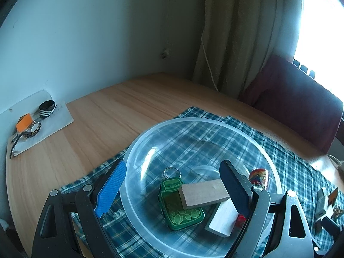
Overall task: Organize rigid objects
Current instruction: 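Withdraw the right gripper from the bowl toward the remaining objects, then move the right gripper toward the long light wooden plank while the left gripper follows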
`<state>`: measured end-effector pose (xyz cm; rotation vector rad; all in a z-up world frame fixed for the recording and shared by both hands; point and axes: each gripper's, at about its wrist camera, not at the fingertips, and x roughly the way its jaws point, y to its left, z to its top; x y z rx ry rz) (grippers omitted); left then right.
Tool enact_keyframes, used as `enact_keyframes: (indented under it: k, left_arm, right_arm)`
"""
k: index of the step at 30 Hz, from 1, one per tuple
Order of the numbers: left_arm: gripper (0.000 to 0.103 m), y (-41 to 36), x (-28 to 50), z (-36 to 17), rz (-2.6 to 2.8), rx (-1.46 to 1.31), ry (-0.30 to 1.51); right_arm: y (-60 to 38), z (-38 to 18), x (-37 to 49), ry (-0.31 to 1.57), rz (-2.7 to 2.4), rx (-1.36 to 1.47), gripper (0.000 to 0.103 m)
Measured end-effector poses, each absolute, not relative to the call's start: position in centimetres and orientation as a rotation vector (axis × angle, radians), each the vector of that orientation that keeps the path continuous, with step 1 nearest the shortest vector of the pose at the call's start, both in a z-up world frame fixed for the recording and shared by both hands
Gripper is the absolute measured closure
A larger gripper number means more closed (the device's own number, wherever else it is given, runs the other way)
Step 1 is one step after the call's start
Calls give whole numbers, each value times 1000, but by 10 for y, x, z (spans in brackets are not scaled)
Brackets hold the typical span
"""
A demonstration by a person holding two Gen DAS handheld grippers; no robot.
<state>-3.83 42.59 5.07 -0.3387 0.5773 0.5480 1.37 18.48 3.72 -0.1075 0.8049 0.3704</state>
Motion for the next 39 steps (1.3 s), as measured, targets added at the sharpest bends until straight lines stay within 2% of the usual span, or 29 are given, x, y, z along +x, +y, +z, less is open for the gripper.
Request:
enact_keyframes:
  k: [14,39]
  left_arm:
    - [14,414,-37,49,554,-289,582]
    - [14,342,-22,54,428,-147,609]
  right_arm:
    - [155,36,13,805,324,-83,5]
    - [86,35,24,809,201,-3,5]
